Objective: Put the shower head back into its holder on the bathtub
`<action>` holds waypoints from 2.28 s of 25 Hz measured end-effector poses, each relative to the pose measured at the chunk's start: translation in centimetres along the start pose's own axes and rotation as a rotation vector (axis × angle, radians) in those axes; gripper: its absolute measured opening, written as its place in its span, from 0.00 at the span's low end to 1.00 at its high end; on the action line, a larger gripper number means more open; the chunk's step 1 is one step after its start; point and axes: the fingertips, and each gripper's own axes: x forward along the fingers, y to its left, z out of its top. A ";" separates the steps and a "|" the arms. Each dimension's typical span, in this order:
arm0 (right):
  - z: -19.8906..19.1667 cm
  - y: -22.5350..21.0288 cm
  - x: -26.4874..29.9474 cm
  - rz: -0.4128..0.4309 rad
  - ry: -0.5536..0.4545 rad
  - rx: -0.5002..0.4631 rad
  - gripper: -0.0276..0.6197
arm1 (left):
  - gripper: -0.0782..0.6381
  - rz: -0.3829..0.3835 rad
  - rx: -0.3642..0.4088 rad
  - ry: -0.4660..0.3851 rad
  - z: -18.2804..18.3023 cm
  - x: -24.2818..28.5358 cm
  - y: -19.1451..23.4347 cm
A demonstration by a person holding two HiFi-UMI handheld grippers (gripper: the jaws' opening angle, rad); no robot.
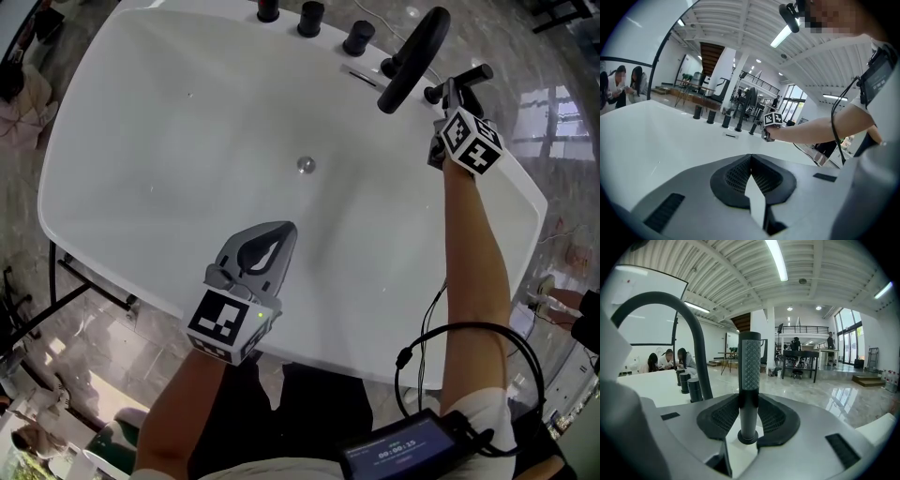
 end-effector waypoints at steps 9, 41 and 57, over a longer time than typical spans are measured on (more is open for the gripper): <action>1.5 0.3 -2.1 0.019 -0.042 0.028 0.33 | 0.13 0.005 -0.013 0.002 -0.2 -1.1 -0.5; 14.4 3.6 -47.9 0.231 -0.195 -0.090 0.07 | 0.13 0.026 0.192 -0.078 9.1 -14.0 -21.3; 19.4 8.9 -63.8 0.213 -0.183 -0.041 0.06 | 0.13 -0.090 0.352 -0.269 17.2 -22.1 -29.3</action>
